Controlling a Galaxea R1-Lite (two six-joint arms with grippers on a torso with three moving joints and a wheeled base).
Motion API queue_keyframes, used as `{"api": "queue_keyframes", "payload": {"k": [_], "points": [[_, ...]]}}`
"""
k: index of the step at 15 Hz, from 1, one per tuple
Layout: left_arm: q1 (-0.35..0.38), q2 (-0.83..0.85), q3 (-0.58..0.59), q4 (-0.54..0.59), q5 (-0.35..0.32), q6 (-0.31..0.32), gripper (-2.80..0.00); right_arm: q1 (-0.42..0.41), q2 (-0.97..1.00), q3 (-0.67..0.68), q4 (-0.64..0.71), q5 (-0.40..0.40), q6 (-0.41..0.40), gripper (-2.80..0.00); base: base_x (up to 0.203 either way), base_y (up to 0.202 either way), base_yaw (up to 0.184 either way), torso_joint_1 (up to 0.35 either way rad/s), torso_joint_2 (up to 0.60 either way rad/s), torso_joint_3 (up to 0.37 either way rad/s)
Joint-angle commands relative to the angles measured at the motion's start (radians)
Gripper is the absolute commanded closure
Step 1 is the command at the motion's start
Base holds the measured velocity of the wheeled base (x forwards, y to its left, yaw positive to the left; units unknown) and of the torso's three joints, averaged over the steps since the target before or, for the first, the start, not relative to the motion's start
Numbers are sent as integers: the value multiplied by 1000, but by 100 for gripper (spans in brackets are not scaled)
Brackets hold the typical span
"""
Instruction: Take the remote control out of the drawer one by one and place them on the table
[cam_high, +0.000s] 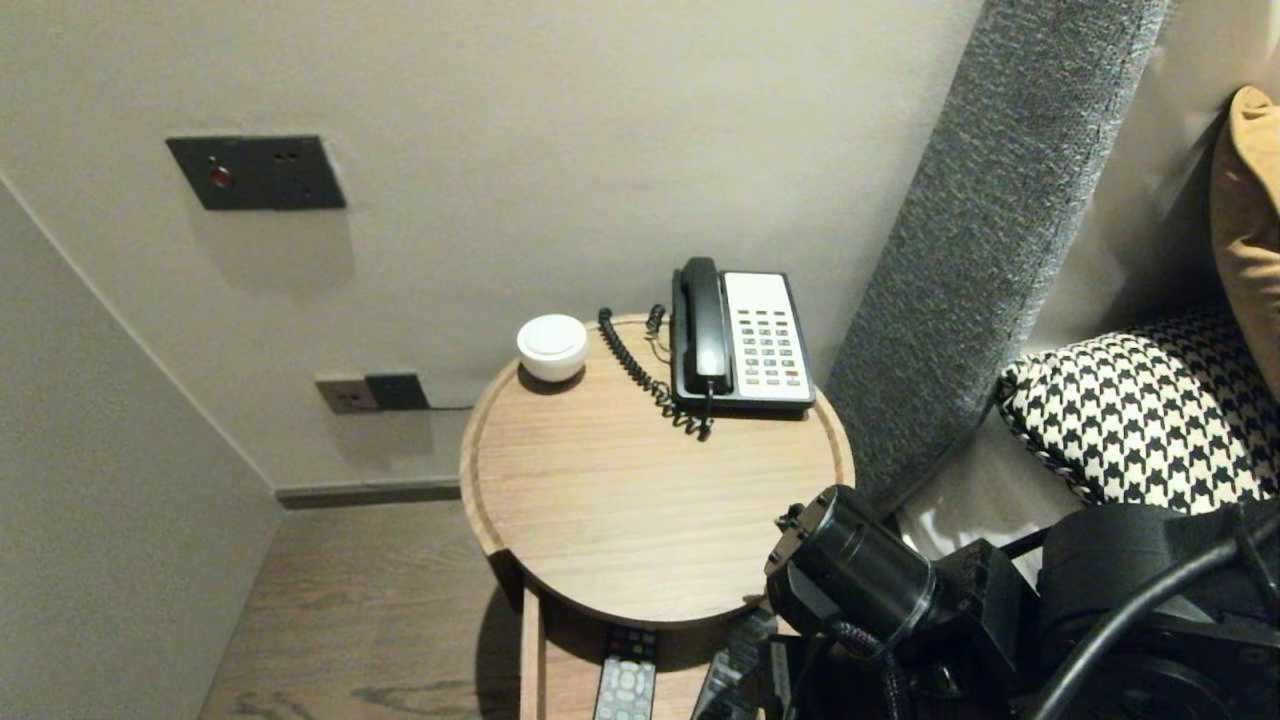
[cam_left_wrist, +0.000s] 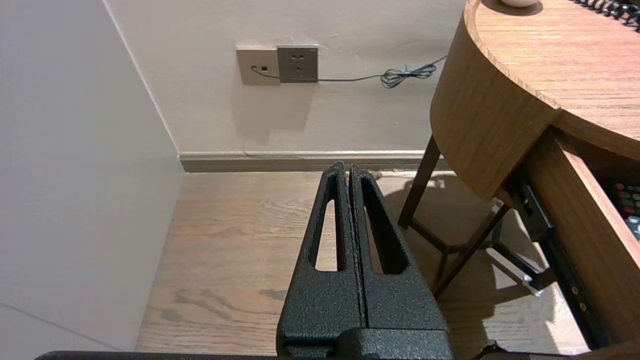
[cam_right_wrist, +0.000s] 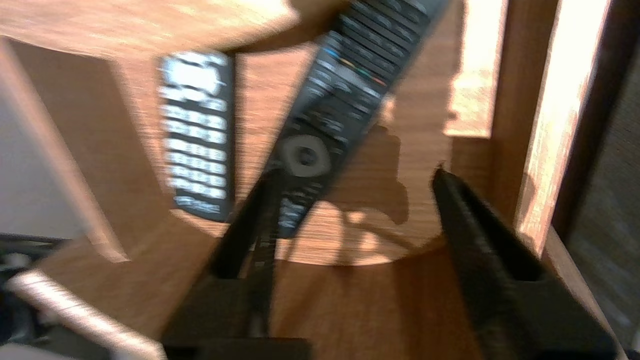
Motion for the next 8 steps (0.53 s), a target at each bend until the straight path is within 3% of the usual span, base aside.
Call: {"api": "queue_keyframes", "payload": {"k": [1, 5, 8], "points": [[0, 0, 0, -1, 1, 0, 0, 10, 24, 45, -3, -13, 5, -280, 0, 0, 0, 0, 0, 0], [0, -2, 0, -1, 1, 0, 0, 11, 75, 47, -19, -20, 5, -280, 0, 0, 0, 0, 0, 0], [0, -1, -2, -1, 1, 0, 0, 14, 121, 46, -104, -90, 5, -280, 0, 0, 0, 0, 0, 0]]}}
